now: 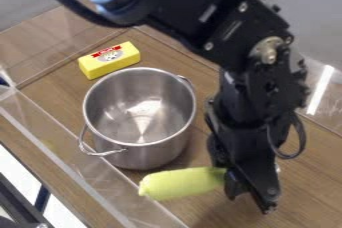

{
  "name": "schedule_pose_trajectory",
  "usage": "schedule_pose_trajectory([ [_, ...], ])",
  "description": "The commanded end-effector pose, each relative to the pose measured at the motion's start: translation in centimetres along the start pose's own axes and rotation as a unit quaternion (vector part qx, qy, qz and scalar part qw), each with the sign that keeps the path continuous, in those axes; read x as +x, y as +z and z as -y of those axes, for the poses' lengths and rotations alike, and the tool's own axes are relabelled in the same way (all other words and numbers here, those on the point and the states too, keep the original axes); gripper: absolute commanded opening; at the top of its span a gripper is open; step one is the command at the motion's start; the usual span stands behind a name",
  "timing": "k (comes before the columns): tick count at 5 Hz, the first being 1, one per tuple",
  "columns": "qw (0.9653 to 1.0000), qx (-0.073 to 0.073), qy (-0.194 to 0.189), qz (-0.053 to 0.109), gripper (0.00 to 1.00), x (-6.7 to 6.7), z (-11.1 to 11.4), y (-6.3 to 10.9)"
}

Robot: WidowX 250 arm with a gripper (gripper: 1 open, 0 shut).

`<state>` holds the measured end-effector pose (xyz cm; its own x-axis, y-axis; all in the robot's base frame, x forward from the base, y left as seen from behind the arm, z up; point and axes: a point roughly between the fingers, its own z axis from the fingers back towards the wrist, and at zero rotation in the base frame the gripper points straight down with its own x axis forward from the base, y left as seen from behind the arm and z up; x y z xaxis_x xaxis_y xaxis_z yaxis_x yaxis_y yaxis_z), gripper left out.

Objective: Remove the green spoon from inside the silver pot and place it on the table

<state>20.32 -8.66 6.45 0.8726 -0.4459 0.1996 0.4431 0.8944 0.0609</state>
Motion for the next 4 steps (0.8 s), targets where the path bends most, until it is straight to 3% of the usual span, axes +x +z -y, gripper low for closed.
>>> schedule_pose_trajectory([
  [1, 0.9997, -0.002, 0.009, 0.023, 0.0, 0.51, -0.03, 0.76],
  [4, 0.9991, -0.014, 0.026, 0.031, 0.0, 0.68, 0.12, 0.93],
])
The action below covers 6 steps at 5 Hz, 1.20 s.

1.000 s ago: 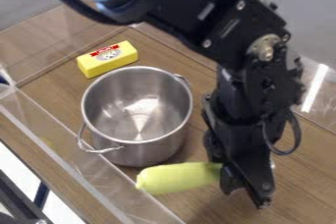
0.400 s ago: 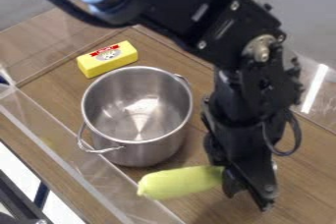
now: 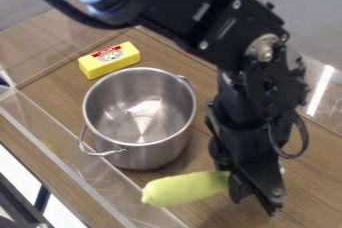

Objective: Remove the green spoon from inside the silver pot and place it on the table

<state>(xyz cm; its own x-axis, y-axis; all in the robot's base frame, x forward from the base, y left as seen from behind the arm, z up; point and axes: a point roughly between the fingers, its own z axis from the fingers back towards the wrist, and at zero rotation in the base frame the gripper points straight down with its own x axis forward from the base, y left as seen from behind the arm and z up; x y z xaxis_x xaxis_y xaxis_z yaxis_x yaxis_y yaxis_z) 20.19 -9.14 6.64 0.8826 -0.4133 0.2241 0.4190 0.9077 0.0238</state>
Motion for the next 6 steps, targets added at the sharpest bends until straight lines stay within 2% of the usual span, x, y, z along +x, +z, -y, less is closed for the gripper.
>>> schedule_pose_trajectory([
  [1, 0.9997, -0.002, 0.015, 0.021, 0.0, 0.6, -0.3, 0.7],
  [3, 0.9992, -0.011, 0.028, 0.025, 0.0, 0.8, -0.4, 0.8],
  [4, 0.9989, -0.018, 0.036, 0.022, 1.0, 0.5, -0.4, 0.2],
  [6, 0.9983, -0.026, 0.046, 0.023, 1.0, 0.6, -0.6, -0.2],
])
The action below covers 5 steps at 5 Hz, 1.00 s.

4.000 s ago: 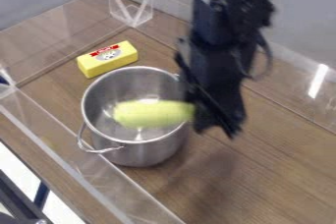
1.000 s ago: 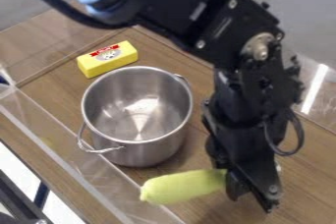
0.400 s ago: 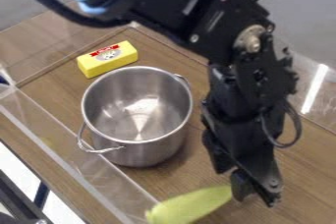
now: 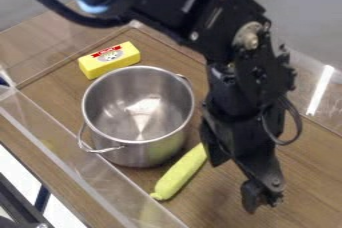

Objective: Remove the green spoon from inside the silver pot and place it on the table

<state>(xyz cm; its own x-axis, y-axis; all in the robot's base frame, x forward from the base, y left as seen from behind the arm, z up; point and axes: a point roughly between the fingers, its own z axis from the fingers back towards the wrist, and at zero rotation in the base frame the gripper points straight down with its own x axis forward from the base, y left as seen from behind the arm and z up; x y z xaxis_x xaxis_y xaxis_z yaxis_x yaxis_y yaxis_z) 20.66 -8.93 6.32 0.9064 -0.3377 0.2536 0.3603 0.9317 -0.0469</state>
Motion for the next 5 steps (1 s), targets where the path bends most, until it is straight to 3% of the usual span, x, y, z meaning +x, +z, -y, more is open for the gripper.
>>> schedule_pose_trajectory([
  [1, 0.9999, -0.004, 0.011, 0.01, 1.0, 0.48, -0.24, -0.01],
  [5, 0.9994, -0.018, 0.024, 0.017, 1.0, 1.06, -0.47, -0.39],
])
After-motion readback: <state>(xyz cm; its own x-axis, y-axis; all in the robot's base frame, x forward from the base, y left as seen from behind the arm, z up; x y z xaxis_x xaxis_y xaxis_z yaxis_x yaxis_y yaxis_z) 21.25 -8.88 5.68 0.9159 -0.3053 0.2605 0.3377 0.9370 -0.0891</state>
